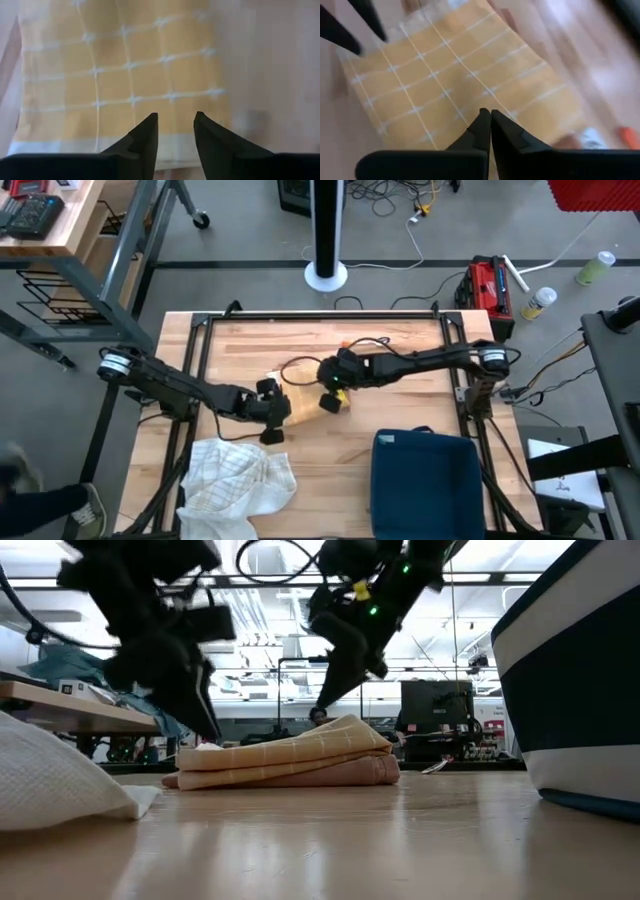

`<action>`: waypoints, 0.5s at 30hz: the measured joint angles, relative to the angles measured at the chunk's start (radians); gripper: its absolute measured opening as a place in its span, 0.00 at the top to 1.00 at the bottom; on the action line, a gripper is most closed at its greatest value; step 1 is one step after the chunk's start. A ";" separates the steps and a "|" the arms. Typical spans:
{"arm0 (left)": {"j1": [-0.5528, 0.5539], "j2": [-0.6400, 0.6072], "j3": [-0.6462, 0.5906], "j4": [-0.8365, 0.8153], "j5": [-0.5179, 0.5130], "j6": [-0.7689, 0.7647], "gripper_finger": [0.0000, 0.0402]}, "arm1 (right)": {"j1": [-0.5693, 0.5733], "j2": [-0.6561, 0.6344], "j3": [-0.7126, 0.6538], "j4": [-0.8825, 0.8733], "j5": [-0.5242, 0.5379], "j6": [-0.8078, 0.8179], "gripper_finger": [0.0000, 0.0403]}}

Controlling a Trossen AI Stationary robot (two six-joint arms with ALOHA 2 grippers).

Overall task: Fold towel
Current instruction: Stack the folded yellow towel on top of the folded brown towel

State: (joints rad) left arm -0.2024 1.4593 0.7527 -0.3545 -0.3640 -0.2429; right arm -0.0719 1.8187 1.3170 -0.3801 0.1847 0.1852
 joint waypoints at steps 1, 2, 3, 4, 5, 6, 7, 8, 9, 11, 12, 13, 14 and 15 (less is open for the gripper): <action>0.014 0.009 -0.012 0.022 0.000 0.002 0.73 | -0.008 0.008 0.000 0.005 -0.009 0.006 0.99; 0.028 0.018 -0.024 0.049 0.000 0.001 0.75 | -0.015 0.017 0.000 0.002 -0.010 0.010 0.98; 0.041 0.028 -0.038 0.074 0.001 0.000 0.76 | -0.022 0.026 0.000 0.000 -0.010 0.016 0.98; 0.052 0.032 -0.056 0.087 0.014 -0.001 0.77 | -0.029 0.036 0.000 -0.001 -0.012 0.022 0.98; 0.060 0.037 -0.076 0.090 0.026 -0.002 0.78 | -0.035 0.047 0.000 -0.017 -0.023 0.024 0.99; 0.066 0.044 -0.090 0.099 0.045 -0.007 0.80 | -0.041 0.050 -0.003 -0.045 -0.036 0.025 0.99; 0.070 0.047 -0.102 0.116 0.058 -0.014 0.81 | -0.045 0.057 -0.005 -0.070 -0.037 0.028 1.00; 0.072 0.047 -0.115 0.129 0.062 -0.025 0.82 | -0.049 0.065 -0.006 -0.089 -0.033 0.035 1.00; 0.072 0.045 -0.127 0.134 0.062 -0.036 0.83 | -0.054 0.067 -0.007 -0.107 -0.031 0.047 1.00; 0.072 0.042 -0.142 0.135 0.058 -0.048 0.84 | -0.066 0.068 -0.010 -0.159 -0.030 0.061 1.00; 0.072 0.041 -0.147 0.136 0.058 -0.052 0.85 | -0.071 0.068 -0.013 -0.176 -0.027 0.065 1.00; 0.072 0.037 -0.150 0.136 0.058 -0.053 0.86 | -0.074 0.068 -0.015 -0.173 -0.027 0.066 1.00; 0.072 0.033 -0.151 0.135 0.058 -0.052 0.87 | -0.077 0.068 -0.015 -0.168 -0.024 0.066 1.00; 0.072 0.029 -0.153 0.135 0.058 -0.047 0.88 | -0.079 0.068 -0.015 -0.169 -0.015 0.066 1.00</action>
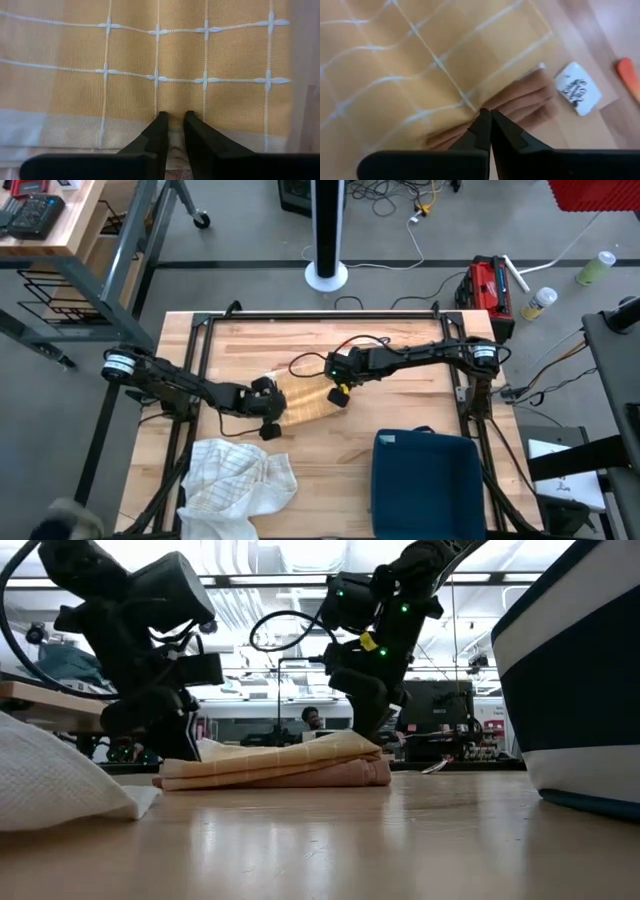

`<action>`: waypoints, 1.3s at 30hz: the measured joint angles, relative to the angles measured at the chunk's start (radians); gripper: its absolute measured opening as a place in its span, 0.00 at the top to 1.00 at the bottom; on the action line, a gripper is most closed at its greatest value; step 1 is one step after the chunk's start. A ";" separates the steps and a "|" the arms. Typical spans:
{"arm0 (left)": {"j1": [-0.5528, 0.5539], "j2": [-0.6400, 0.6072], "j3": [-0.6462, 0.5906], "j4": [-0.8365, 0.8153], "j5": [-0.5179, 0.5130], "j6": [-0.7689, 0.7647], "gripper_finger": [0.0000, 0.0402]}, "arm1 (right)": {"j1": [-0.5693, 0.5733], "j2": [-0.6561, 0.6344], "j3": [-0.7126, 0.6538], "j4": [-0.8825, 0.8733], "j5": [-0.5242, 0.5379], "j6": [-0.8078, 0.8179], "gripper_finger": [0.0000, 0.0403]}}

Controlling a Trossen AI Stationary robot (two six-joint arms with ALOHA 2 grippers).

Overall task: Fold towel
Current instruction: Stack the folded yellow towel on top of the folded brown towel

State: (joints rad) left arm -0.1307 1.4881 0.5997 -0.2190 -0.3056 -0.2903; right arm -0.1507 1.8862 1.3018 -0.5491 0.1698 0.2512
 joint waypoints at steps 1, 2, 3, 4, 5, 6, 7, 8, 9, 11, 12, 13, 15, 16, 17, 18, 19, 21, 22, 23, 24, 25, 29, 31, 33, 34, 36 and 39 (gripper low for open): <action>0.000 -0.006 0.000 -0.001 0.001 0.010 0.89 | 0.000 -0.003 0.000 0.001 0.013 0.000 1.00; 0.000 -0.016 0.003 -0.011 0.005 0.023 0.89 | 0.000 -0.008 0.000 0.000 0.028 -0.001 1.00; 0.000 -0.027 0.008 -0.032 0.010 0.037 0.90 | 0.000 -0.016 0.000 0.003 0.044 -0.006 1.00; 0.000 -0.041 0.014 -0.054 0.012 0.047 0.90 | 0.000 -0.026 0.000 0.004 0.046 -0.009 1.00; 0.000 -0.055 0.022 -0.078 0.012 0.061 0.91 | -0.001 -0.035 0.000 0.001 0.048 -0.014 1.00; 0.000 -0.072 0.032 -0.111 0.013 0.071 0.91 | -0.002 -0.045 0.000 0.001 0.048 -0.018 1.00; 0.000 -0.092 0.042 -0.156 0.011 0.080 0.91 | -0.003 -0.056 0.000 0.000 0.047 -0.025 1.00; 0.001 -0.112 0.050 -0.204 0.003 0.090 0.91 | -0.003 -0.065 0.000 -0.004 0.042 -0.039 1.00; 0.001 -0.129 0.056 -0.256 -0.009 0.096 0.91 | -0.004 -0.071 0.000 -0.003 0.028 -0.069 1.00; 0.001 -0.166 0.060 -0.359 -0.049 0.098 0.91 | -0.002 -0.086 0.000 -0.015 -0.023 -0.131 1.00; 0.002 -0.188 0.059 -0.395 -0.075 0.097 0.91 | 0.001 -0.088 0.000 -0.018 -0.061 -0.147 1.00; 0.002 -0.208 0.058 -0.404 -0.097 0.093 0.91 | 0.004 -0.090 0.000 -0.018 -0.101 -0.149 1.00; 0.002 -0.255 0.049 -0.388 -0.109 0.088 0.91 | 0.012 -0.090 0.000 -0.029 -0.168 -0.137 1.00; 0.002 -0.274 0.046 -0.370 -0.110 0.088 0.91 | 0.018 -0.091 -0.001 -0.038 -0.183 -0.121 1.00; 0.002 -0.292 0.046 -0.339 -0.111 0.088 0.91 | 0.025 -0.091 -0.001 -0.047 -0.186 -0.105 1.00; 0.002 -0.309 0.045 -0.313 -0.110 0.087 0.91 | 0.032 -0.091 -0.002 -0.061 -0.186 -0.085 1.00; 0.001 -0.322 0.041 -0.299 -0.111 0.083 0.91 | 0.039 -0.091 -0.005 -0.071 -0.187 -0.067 1.00; 0.001 -0.343 0.036 -0.254 -0.106 0.076 0.91 | 0.051 -0.091 -0.008 -0.066 -0.182 -0.022 1.00; 0.001 -0.345 0.035 -0.212 -0.101 0.075 0.91 | 0.057 -0.091 -0.009 -0.067 -0.173 0.002 1.00; 0.001 -0.347 0.031 -0.173 -0.100 0.074 0.90 | 0.060 -0.091 -0.009 -0.065 -0.172 0.019 1.00; 0.001 -0.348 0.026 -0.134 -0.098 0.077 0.90 | 0.061 -0.091 -0.010 -0.058 -0.171 0.021 1.00; 0.001 -0.342 0.022 -0.092 -0.096 0.085 0.90 | 0.061 -0.091 -0.010 -0.051 -0.171 0.023 0.99; 0.002 -0.263 0.014 0.104 -0.095 0.143 0.88 | 0.038 -0.099 -0.012 -0.046 -0.172 0.056 0.92; 0.003 -0.196 0.017 0.220 -0.094 0.179 0.88 | 0.024 -0.106 -0.012 -0.036 -0.170 0.073 0.87; 0.007 -0.124 0.016 0.294 -0.095 0.211 0.88 | 0.015 -0.109 -0.018 -0.015 -0.167 0.094 0.81; 0.009 -0.081 0.020 0.323 -0.094 0.221 0.89 | 0.012 -0.109 -0.024 0.006 -0.167 0.103 0.78; 0.017 -0.004 0.024 0.341 -0.094 0.227 0.90 | 0.012 -0.109 -0.043 0.046 -0.170 0.135 0.71; 0.025 0.094 0.027 0.335 -0.094 0.204 0.92 | 0.014 -0.104 -0.075 0.122 -0.170 0.189 0.62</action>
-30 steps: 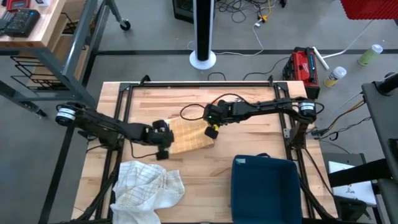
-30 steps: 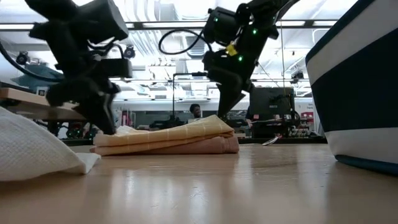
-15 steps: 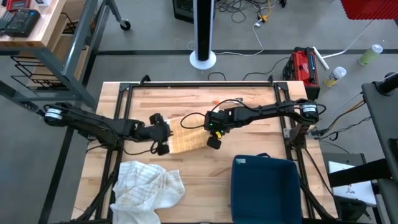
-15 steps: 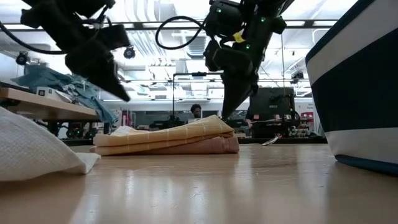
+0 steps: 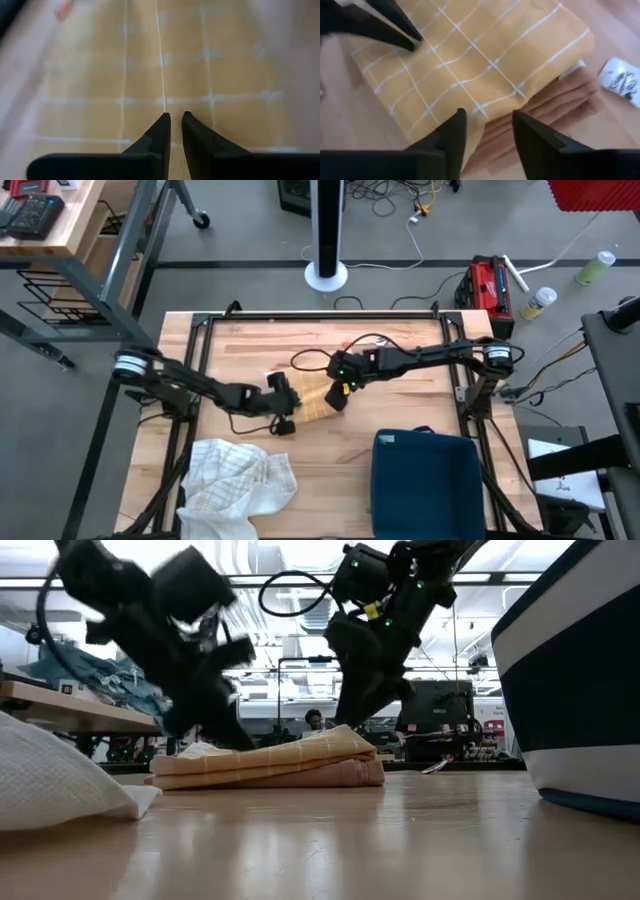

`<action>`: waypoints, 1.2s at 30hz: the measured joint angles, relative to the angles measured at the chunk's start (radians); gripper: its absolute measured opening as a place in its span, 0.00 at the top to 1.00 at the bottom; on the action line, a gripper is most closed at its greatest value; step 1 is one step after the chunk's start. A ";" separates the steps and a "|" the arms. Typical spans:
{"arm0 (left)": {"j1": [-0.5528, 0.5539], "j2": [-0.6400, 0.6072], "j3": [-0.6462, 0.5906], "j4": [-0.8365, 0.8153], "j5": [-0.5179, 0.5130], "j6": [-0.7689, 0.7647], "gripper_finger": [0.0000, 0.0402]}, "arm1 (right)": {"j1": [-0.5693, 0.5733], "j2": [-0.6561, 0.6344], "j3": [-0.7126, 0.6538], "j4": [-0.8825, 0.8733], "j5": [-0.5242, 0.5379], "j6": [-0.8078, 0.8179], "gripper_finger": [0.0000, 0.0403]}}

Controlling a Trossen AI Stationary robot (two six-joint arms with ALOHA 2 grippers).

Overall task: Fold towel
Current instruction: Stack the folded yellow towel on top of the folded brown towel

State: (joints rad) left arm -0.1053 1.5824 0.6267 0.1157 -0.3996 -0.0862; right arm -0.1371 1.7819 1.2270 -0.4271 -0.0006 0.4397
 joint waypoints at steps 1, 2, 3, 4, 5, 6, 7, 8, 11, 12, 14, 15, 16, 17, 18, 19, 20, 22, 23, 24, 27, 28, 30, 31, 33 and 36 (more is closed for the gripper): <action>0.000 0.022 0.000 -0.006 0.005 -0.006 0.92 | 0.000 0.001 -0.010 0.005 0.000 0.024 0.59; 0.001 0.039 -0.001 -0.020 0.027 -0.009 0.94 | 0.000 0.004 -0.019 0.018 0.001 0.042 0.57; 0.002 0.055 -0.001 -0.018 0.048 -0.009 0.95 | 0.000 0.008 -0.026 0.046 0.001 0.058 0.54; 0.004 0.061 0.003 -0.016 0.071 -0.008 0.97 | -0.001 0.010 -0.032 0.070 0.001 0.071 0.52; 0.005 0.063 0.004 -0.021 0.096 -0.009 0.98 | -0.001 0.010 -0.039 0.080 0.002 0.083 0.50; 0.006 0.069 0.004 -0.023 0.106 -0.009 0.99 | -0.001 0.010 -0.048 0.104 0.002 0.092 0.48; 0.006 0.071 0.004 -0.026 0.110 -0.009 0.99 | -0.001 0.010 -0.055 0.139 0.002 0.106 0.46; 0.006 0.070 0.004 -0.030 0.112 -0.009 0.99 | -0.001 0.010 -0.065 0.168 0.002 0.120 0.44; 0.006 0.067 0.003 -0.033 0.123 -0.009 0.98 | 0.000 0.009 -0.090 0.206 0.002 0.147 0.40; 0.006 0.067 0.003 -0.036 0.127 -0.009 0.99 | 0.000 0.010 -0.097 0.209 0.006 0.158 0.39; 0.006 0.067 0.003 -0.037 0.132 -0.009 1.00 | 0.000 0.010 -0.113 0.210 0.028 0.184 0.39; 0.006 0.067 0.003 -0.038 0.137 -0.011 1.00 | 0.000 0.010 -0.121 0.212 0.038 0.196 0.39; 0.006 0.067 0.003 -0.039 0.140 -0.011 0.99 | 0.000 0.010 -0.129 0.210 0.043 0.201 0.39; 0.006 0.067 0.003 -0.039 0.142 -0.011 0.99 | 0.000 0.010 -0.135 0.209 0.045 0.207 0.39; 0.006 0.067 0.003 -0.039 0.147 -0.011 0.99 | 0.000 0.010 -0.139 0.212 0.044 0.216 0.39; 0.006 0.067 0.002 -0.038 0.150 -0.011 1.00 | 0.003 0.010 -0.144 0.223 0.042 0.219 0.38; 0.006 0.067 0.002 -0.037 0.152 -0.009 1.00 | 0.006 0.010 -0.148 0.237 0.032 0.225 0.38; 0.006 0.068 0.001 -0.031 0.153 0.007 0.99 | 0.011 0.010 -0.149 0.261 0.008 0.236 0.39; 0.006 0.068 0.000 -0.024 0.155 0.017 0.99 | 0.015 0.010 -0.149 0.273 0.005 0.238 0.39; 0.006 0.069 0.000 -0.011 0.158 0.026 0.99 | 0.018 0.010 -0.149 0.283 0.004 0.238 0.39; 0.005 0.070 -0.001 0.013 0.165 0.055 1.00 | 0.023 0.030 -0.150 0.294 0.001 0.247 0.39; 0.005 0.070 -0.001 0.020 0.176 0.062 1.00 | 0.025 0.043 -0.151 0.291 0.001 0.249 0.39; 0.005 0.070 0.000 0.025 0.197 0.070 1.00 | 0.028 0.073 -0.148 0.300 -0.007 0.257 0.39; 0.005 0.071 -0.001 0.026 0.202 0.070 1.00 | 0.029 0.086 -0.147 0.303 -0.021 0.257 0.39; 0.004 0.073 -0.001 0.026 0.207 0.070 1.00 | 0.030 0.101 -0.139 0.317 -0.058 0.256 0.39; 0.004 0.074 -0.001 0.027 0.208 0.071 1.00 | 0.030 0.105 -0.138 0.369 -0.102 0.243 0.40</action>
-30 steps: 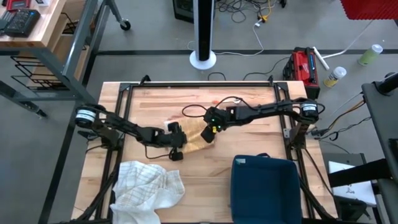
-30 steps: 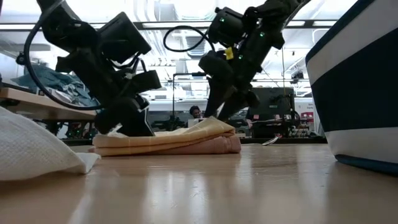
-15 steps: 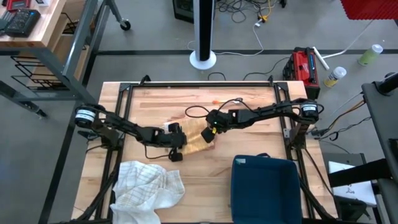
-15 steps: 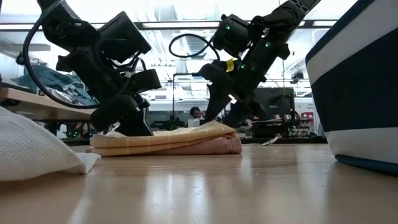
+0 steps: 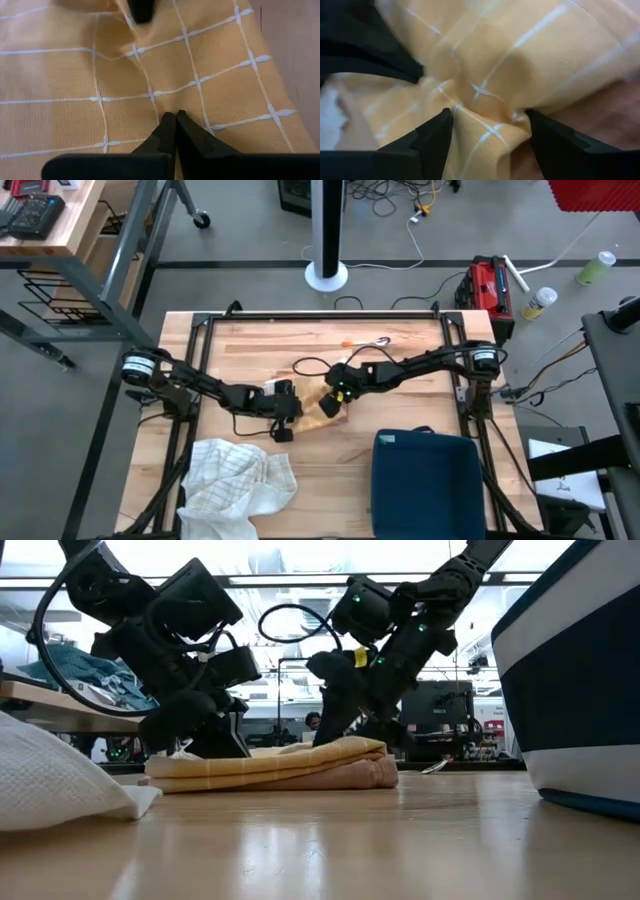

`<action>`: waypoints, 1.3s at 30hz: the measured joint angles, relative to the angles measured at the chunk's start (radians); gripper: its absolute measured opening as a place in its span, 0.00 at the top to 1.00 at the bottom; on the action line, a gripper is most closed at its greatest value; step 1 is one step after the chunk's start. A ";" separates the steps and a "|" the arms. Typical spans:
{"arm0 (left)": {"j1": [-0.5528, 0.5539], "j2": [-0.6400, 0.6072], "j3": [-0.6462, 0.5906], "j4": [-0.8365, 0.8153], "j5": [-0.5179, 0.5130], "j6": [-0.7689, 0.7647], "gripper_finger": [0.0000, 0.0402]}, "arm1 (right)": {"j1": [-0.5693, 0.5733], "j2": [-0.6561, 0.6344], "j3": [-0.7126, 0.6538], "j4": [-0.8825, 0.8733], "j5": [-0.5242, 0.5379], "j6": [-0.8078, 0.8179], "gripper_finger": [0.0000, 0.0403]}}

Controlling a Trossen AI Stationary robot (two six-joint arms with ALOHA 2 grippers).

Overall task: Fold towel
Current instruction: Stack the folded yellow towel on top of the folded brown towel

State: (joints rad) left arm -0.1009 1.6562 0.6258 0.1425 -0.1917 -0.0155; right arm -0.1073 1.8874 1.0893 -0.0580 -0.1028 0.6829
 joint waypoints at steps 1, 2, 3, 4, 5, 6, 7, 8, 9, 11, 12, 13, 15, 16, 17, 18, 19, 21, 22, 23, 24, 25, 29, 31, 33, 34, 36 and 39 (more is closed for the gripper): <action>0.000 0.000 0.000 0.000 0.000 0.001 0.99 | 0.000 0.000 0.000 0.028 -0.010 -0.006 0.41; 0.000 0.000 0.000 0.000 0.000 0.002 0.99 | 0.001 0.000 0.000 0.058 -0.020 -0.008 0.42; 0.000 0.000 0.000 0.001 0.000 0.003 1.00 | 0.001 -0.001 0.000 0.085 -0.031 -0.008 0.43; 0.000 0.000 0.000 0.002 0.000 0.003 1.00 | 0.000 -0.002 0.000 0.109 -0.042 -0.009 0.44; 0.000 0.000 0.000 0.003 -0.001 0.003 1.00 | 0.001 -0.002 0.000 0.122 -0.046 -0.009 0.45; 0.000 0.000 0.000 0.004 -0.001 0.003 1.00 | 0.001 -0.002 0.000 0.131 -0.047 -0.007 0.47; 0.000 0.000 0.000 0.005 -0.001 0.003 0.99 | 0.001 -0.002 0.000 0.136 -0.047 -0.003 0.49; 0.000 0.000 0.000 0.005 -0.002 0.003 0.99 | 0.001 -0.002 0.000 0.138 -0.047 -0.002 0.52; 0.000 0.000 0.000 0.005 -0.002 0.003 0.99 | 0.000 -0.002 0.000 0.136 -0.047 -0.001 0.55; 0.000 0.000 0.000 0.005 -0.003 0.001 1.00 | 0.000 -0.002 0.000 0.134 -0.047 0.005 0.62; 0.000 0.000 0.000 0.005 -0.003 0.001 1.00 | 0.000 -0.002 0.000 0.132 -0.047 0.005 0.66; 0.000 0.000 0.000 0.005 -0.004 0.001 1.00 | 0.001 -0.002 0.000 0.131 -0.046 0.004 0.71; 0.000 -0.005 0.000 0.005 -0.005 0.000 0.99 | 0.001 0.001 0.001 0.131 -0.033 -0.006 0.84; 0.000 -0.009 -0.001 0.005 -0.005 0.000 0.99 | 0.001 0.002 0.001 0.131 -0.031 -0.019 0.91; 0.000 -0.017 -0.002 0.001 -0.005 0.000 1.00 | 0.001 0.002 0.001 0.132 -0.029 -0.026 0.94; 0.000 -0.026 -0.003 -0.006 -0.007 0.000 1.00 | 0.002 0.002 0.001 0.138 -0.028 -0.031 0.96; 0.000 -0.040 -0.004 -0.014 -0.014 0.000 1.00 | 0.002 -0.002 0.001 0.141 -0.028 -0.029 0.95; -0.001 -0.072 -0.006 -0.020 -0.029 0.000 0.99 | 0.003 -0.023 0.000 0.139 -0.026 -0.028 0.95; -0.001 -0.091 -0.005 -0.019 -0.041 0.000 0.99 | 0.003 -0.036 0.000 0.144 -0.025 -0.029 0.96; -0.003 -0.112 -0.005 -0.025 -0.055 0.000 0.99 | 0.004 -0.053 0.001 0.147 -0.022 -0.028 0.97; -0.004 -0.132 -0.005 -0.032 -0.074 0.000 0.98 | 0.005 -0.068 0.001 0.146 -0.014 -0.028 0.97; -0.006 -0.149 -0.005 -0.038 -0.100 0.000 0.98 | 0.006 -0.080 0.001 0.147 -0.002 -0.021 0.97; -0.019 -0.230 -0.004 -0.085 -0.264 -0.025 1.00 | 0.013 -0.119 0.001 0.139 0.059 0.011 0.97; -0.028 -0.276 -0.002 -0.140 -0.372 -0.061 1.00 | 0.025 -0.133 0.001 0.136 0.117 0.031 0.97; -0.041 -0.314 -0.002 -0.210 -0.490 -0.105 0.99 | 0.041 -0.135 0.002 0.146 0.174 0.053 0.97; -0.049 -0.334 -0.002 -0.251 -0.545 -0.132 0.99 | 0.049 -0.135 0.001 0.146 0.195 0.064 0.97; -0.065 -0.371 -0.003 -0.328 -0.634 -0.190 0.99 | 0.065 -0.135 0.001 0.146 0.224 0.091 0.97; -0.082 -0.410 -0.023 -0.397 -0.681 -0.263 1.00 | 0.082 -0.135 0.001 0.119 0.218 0.121 0.97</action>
State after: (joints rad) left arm -0.1825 1.2463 0.6029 -0.2547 -0.8732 -0.2787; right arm -0.0255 1.7519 1.0904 0.0615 0.1154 0.8038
